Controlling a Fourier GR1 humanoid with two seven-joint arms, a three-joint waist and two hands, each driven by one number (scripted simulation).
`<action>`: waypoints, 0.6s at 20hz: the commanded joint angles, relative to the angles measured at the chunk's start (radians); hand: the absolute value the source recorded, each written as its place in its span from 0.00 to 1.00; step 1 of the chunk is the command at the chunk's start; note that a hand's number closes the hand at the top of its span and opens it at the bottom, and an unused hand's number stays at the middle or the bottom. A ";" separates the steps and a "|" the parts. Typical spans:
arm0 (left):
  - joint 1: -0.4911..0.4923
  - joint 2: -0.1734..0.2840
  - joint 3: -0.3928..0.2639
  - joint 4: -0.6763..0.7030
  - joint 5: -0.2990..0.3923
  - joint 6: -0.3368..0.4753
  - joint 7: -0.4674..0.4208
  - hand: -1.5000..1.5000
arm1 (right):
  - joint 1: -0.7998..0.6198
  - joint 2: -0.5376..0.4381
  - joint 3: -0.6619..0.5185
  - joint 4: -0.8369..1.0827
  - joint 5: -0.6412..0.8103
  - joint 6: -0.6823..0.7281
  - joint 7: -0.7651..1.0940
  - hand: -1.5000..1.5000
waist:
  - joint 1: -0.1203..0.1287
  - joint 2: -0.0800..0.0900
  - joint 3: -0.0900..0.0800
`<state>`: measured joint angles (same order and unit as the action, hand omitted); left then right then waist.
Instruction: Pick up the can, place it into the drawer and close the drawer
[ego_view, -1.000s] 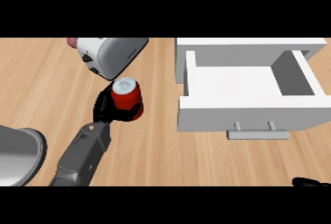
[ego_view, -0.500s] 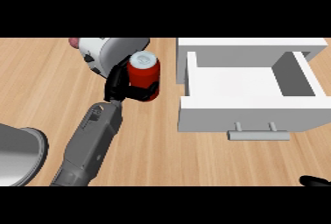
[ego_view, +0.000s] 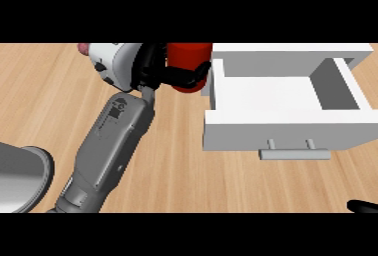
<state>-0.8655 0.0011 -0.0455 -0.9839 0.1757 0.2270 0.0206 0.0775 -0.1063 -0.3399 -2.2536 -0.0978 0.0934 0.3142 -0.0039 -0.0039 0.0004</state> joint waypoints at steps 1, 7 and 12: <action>-0.150 0.001 -0.004 -0.044 -0.020 0.067 0.184 1.00 | -0.023 -0.025 -0.012 -0.029 -0.006 -0.010 0.052 0.00 | -0.003 0.001 0.000; -0.326 -0.001 -0.038 0.094 0.008 0.136 0.186 1.00 | -0.038 0.001 0.026 -0.035 0.015 -0.026 0.058 0.00 | -0.018 0.005 0.000; -0.384 -0.001 -0.096 0.171 0.067 0.173 0.175 1.00 | 0.012 0.022 0.036 -0.050 0.031 -0.012 0.026 0.00 | -0.020 0.006 0.000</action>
<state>-1.1998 0.0002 -0.1065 -0.8523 0.2092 0.3707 0.1887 0.0678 -0.1012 -0.3253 -2.2777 -0.0856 0.0824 0.3377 -0.0238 0.0020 0.0006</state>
